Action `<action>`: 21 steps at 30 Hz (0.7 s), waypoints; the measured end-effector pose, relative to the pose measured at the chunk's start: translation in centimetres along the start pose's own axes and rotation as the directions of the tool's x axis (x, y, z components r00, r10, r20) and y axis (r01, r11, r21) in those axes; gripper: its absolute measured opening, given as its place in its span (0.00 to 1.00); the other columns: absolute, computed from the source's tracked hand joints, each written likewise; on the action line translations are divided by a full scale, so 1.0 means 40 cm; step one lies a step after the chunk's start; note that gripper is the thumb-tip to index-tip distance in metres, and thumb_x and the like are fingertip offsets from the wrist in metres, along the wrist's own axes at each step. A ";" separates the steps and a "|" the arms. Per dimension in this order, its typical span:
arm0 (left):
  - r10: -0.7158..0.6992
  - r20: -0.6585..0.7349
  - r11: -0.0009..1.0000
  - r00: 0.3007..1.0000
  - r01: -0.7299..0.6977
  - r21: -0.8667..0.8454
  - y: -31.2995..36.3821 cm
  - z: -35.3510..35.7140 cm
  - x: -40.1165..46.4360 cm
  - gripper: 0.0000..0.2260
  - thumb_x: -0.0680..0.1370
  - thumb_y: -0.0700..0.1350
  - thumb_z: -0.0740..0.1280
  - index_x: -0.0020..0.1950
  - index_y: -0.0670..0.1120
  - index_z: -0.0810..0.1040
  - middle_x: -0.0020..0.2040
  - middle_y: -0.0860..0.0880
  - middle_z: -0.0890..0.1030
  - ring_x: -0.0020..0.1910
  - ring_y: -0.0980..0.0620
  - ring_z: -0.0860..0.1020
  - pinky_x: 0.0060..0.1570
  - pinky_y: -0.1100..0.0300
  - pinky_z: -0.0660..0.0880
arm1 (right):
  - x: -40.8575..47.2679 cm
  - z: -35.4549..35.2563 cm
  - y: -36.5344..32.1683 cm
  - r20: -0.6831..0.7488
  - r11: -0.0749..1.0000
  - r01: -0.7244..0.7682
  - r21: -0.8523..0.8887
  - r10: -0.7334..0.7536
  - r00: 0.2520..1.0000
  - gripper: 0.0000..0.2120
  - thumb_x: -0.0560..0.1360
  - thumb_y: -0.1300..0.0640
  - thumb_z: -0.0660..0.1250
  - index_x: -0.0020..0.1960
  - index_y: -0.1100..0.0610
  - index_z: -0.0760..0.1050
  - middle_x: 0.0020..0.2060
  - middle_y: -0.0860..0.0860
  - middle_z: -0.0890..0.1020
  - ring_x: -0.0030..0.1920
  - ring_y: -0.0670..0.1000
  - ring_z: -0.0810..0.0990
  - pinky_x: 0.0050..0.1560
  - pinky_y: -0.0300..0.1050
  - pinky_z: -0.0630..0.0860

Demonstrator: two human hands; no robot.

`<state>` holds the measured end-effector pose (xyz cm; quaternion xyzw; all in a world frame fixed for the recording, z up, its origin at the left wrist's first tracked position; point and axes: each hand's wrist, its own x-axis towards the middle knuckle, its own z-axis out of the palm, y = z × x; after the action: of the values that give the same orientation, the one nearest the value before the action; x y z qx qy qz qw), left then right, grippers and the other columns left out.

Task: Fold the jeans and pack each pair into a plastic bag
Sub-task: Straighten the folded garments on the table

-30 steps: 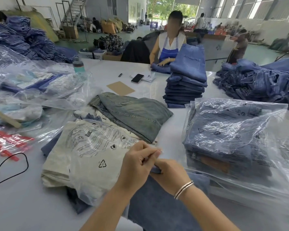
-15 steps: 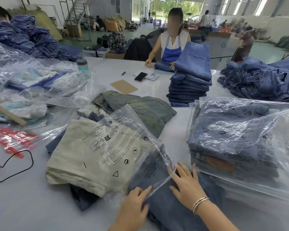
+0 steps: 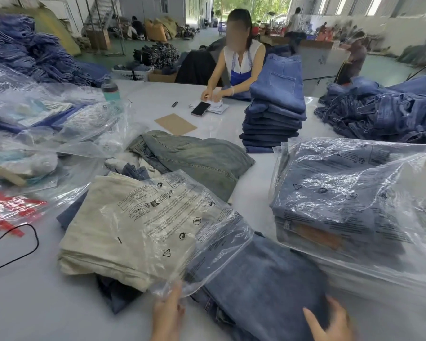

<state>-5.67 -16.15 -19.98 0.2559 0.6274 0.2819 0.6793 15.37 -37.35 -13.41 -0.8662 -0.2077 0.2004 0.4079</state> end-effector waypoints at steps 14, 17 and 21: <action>-0.127 0.269 0.992 0.955 0.125 0.022 0.034 0.028 0.003 0.02 0.77 0.42 0.68 0.49 0.46 0.78 0.34 0.47 0.79 0.33 0.50 0.74 0.33 0.59 0.70 | -0.008 0.146 0.029 0.442 0.548 -0.623 0.558 0.439 0.782 0.26 0.57 0.59 0.77 0.53 0.68 0.79 0.47 0.60 0.84 0.48 0.57 0.82 0.56 0.51 0.75; -0.161 0.298 0.986 0.941 0.165 0.015 0.039 0.013 -0.003 0.03 0.77 0.44 0.69 0.49 0.47 0.77 0.36 0.48 0.76 0.34 0.51 0.73 0.33 0.59 0.69 | -0.032 0.172 0.006 0.565 0.393 -0.691 0.607 0.398 0.723 0.20 0.60 0.61 0.73 0.49 0.70 0.81 0.48 0.64 0.83 0.47 0.61 0.83 0.53 0.52 0.75; -0.170 0.343 0.982 0.924 0.186 -0.015 0.045 -0.017 -0.017 0.06 0.75 0.45 0.69 0.49 0.45 0.80 0.43 0.42 0.80 0.38 0.45 0.78 0.40 0.54 0.72 | -0.055 0.185 0.018 0.651 0.235 -0.696 0.678 0.248 0.718 0.23 0.59 0.63 0.71 0.51 0.74 0.79 0.50 0.69 0.80 0.45 0.67 0.82 0.52 0.58 0.74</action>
<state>-6.51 -15.37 -18.29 0.2265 0.5144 0.1853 0.8061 9.85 -34.33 -17.92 -0.4609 0.1343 0.5716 0.6654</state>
